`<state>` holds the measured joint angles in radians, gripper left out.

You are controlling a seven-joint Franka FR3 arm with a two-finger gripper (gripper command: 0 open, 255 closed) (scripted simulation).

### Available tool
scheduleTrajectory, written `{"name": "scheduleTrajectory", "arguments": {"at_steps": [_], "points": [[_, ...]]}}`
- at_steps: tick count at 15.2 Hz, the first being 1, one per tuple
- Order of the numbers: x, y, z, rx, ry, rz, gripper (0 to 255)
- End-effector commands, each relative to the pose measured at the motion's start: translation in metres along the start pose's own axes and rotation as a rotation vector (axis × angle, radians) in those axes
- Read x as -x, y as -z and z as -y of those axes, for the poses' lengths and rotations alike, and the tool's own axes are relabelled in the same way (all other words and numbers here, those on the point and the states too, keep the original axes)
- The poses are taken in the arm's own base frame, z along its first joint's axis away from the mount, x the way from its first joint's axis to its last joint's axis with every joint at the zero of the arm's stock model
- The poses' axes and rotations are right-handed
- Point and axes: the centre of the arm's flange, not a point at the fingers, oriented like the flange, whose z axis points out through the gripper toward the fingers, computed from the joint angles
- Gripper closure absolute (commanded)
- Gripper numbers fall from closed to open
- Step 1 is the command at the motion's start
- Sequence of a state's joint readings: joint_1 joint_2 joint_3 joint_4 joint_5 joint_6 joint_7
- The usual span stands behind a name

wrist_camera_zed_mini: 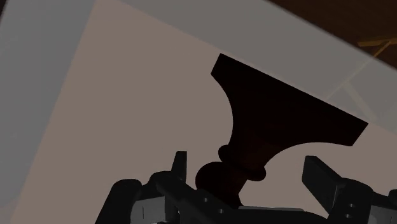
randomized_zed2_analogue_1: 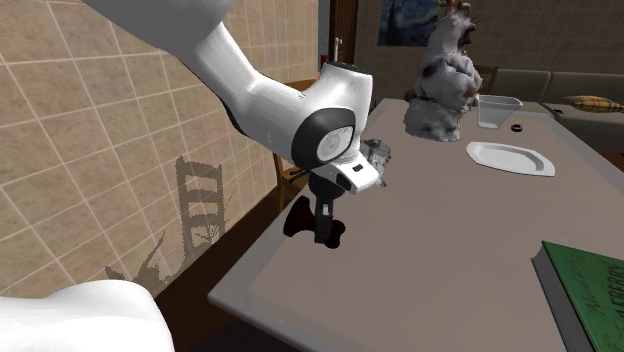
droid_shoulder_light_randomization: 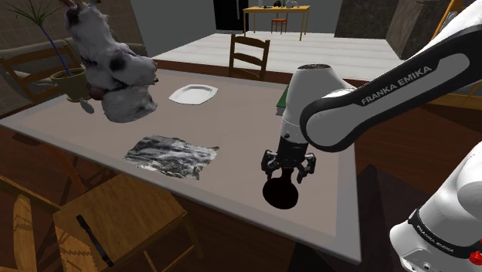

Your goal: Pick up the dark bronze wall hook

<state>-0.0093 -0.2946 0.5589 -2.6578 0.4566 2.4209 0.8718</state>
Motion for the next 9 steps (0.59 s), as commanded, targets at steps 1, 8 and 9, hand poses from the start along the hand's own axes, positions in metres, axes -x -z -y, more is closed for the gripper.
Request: {"name": "scheduleTrajectory", "arguments": {"at_steps": [1, 8, 9], "points": [[0.0003, -0.0018, 0.0002, -0.001, 0.000, 0.000, 0], [0.0005, -0.0021, 0.0003, -0.001, 0.000, 0.000, 255], [0.0006, -0.0022, 0.0003, -0.001, 0.000, 0.000, 255]]}}
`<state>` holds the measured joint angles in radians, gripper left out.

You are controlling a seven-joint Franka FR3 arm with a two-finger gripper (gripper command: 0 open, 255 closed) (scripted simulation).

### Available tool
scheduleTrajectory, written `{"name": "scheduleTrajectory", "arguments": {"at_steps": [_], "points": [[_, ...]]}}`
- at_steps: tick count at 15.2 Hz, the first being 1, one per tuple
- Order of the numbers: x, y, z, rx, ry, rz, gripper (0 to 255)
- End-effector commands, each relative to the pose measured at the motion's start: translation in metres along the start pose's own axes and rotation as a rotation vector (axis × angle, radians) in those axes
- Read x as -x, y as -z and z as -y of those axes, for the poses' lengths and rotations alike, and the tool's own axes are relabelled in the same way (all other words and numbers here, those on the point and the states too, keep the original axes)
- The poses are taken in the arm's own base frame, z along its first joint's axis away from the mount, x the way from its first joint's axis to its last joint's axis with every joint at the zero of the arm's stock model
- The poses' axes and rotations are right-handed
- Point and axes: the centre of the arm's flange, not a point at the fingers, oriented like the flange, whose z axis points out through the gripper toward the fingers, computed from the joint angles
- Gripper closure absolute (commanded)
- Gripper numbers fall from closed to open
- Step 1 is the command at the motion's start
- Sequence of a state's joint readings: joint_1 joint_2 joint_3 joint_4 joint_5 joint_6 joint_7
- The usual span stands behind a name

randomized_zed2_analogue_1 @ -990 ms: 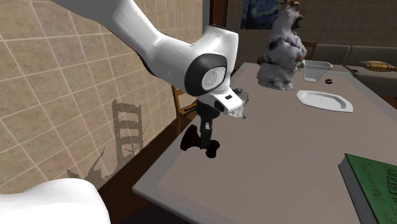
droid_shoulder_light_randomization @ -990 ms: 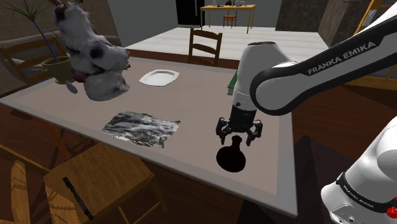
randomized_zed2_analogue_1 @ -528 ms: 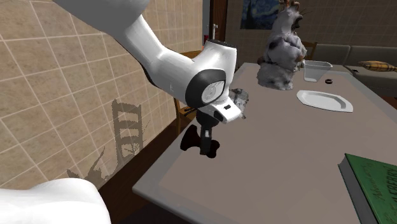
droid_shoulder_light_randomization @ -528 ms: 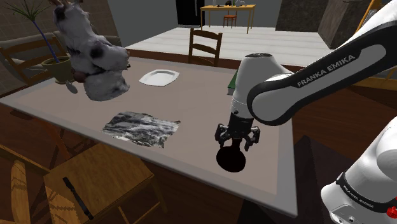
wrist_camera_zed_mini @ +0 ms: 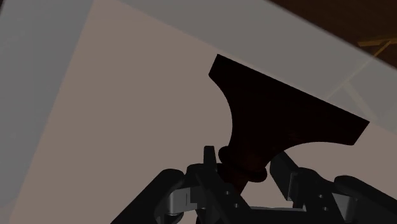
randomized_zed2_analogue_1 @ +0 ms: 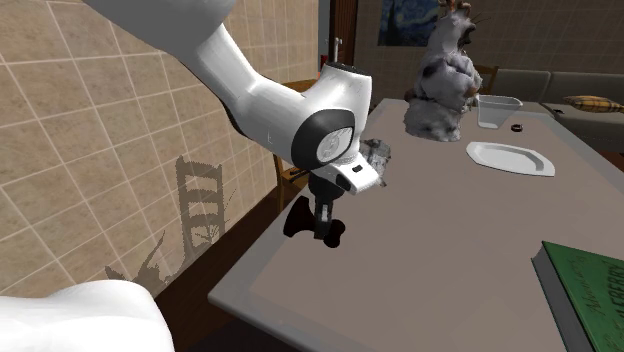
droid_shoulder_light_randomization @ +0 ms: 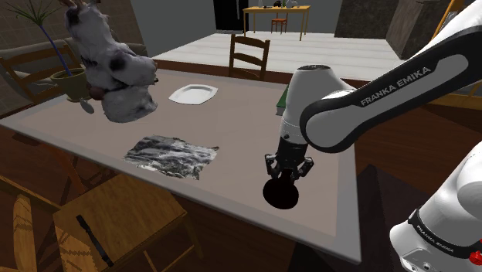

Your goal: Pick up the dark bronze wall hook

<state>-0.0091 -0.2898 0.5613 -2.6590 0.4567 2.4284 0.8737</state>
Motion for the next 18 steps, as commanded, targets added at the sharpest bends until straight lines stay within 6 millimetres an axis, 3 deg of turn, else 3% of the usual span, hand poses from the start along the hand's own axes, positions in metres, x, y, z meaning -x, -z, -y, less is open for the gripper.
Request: {"name": "scheduleTrajectory", "arguments": {"at_steps": [1, 18], "points": [[0.000, 0.000, 0.000, 0.000, 0.001, 0.001, 255], [0.009, 0.079, 0.009, 0.001, 0.001, 0.001, 255]]}}
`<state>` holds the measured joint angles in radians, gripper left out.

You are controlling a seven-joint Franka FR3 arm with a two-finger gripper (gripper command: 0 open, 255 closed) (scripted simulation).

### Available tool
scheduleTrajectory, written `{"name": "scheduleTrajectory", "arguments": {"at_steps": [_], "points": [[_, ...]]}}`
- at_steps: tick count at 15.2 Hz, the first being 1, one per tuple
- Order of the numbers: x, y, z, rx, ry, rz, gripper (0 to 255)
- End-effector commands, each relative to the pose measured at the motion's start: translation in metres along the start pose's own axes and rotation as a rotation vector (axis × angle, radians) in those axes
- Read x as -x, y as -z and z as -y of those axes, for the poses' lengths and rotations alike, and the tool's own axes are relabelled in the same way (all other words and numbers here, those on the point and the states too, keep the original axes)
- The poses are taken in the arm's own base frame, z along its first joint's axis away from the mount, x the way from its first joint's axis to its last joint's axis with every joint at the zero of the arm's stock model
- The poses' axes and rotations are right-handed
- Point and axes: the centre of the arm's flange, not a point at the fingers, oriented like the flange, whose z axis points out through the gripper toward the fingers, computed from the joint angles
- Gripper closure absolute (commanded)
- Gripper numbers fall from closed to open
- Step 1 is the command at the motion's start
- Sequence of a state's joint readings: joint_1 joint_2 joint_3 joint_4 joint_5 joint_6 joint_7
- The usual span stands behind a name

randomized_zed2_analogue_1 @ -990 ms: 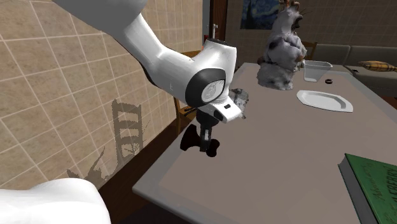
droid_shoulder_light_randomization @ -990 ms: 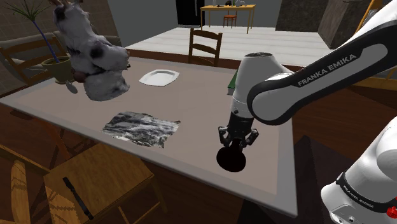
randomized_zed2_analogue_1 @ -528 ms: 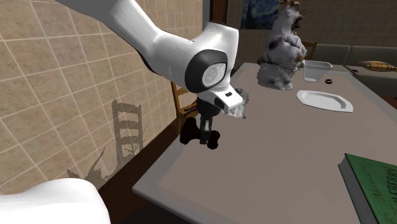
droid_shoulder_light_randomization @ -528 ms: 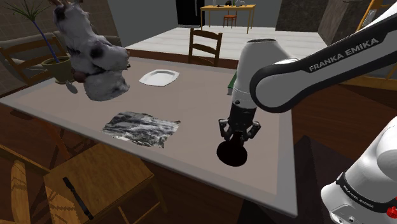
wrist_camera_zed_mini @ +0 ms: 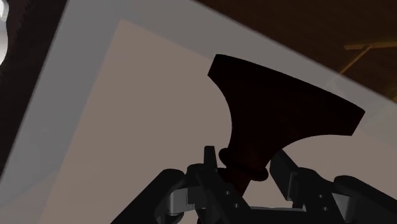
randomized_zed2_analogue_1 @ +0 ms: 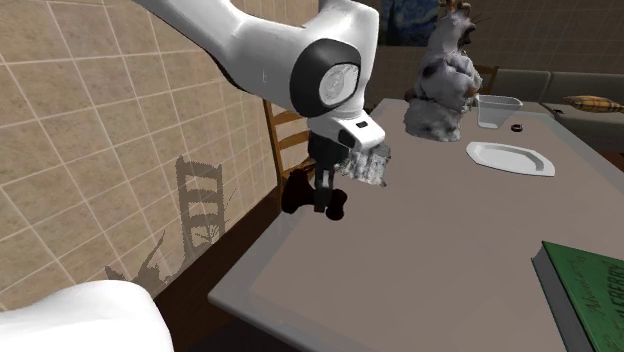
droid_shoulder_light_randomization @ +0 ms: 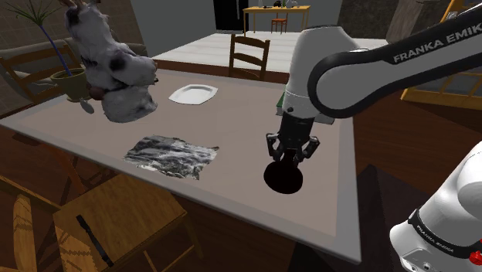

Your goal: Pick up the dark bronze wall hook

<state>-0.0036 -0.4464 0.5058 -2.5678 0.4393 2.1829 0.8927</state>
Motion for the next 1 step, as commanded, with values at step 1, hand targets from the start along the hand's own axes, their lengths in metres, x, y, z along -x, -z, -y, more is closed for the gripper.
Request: {"name": "scheduleTrajectory", "arguments": {"at_steps": [1], "points": [[0.0001, 0.0034, 0.0006, 0.000, 0.000, 0.000, 255]]}}
